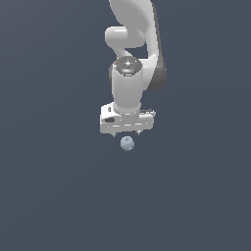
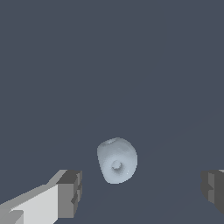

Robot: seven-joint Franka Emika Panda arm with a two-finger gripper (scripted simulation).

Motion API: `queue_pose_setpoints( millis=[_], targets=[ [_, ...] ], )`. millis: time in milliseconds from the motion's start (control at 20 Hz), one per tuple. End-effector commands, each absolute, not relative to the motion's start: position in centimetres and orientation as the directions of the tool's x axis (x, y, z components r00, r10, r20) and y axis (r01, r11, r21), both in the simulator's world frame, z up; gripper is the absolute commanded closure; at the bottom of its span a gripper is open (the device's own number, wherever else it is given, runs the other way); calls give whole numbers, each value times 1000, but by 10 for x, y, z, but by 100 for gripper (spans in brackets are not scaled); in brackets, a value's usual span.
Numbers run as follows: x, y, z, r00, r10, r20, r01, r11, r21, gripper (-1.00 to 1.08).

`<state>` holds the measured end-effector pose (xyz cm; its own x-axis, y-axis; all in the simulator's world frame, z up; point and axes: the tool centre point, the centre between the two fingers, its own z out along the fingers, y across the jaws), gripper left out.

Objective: Pick up the object and move it to a goal position.

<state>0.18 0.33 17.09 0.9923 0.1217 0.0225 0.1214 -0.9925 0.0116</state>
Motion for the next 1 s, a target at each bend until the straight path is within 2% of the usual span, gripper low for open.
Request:
queue_pose_setpoints(
  millis=[0, 500, 950],
  targets=[
    [-2, 3, 161, 987, 162, 19, 162, -987, 12, -92],
    [-22, 4, 112, 932, 362, 4, 362, -932, 6, -92],
    [-31, 5, 93, 899, 439, 0, 439, -899, 0, -92]
  ],
)
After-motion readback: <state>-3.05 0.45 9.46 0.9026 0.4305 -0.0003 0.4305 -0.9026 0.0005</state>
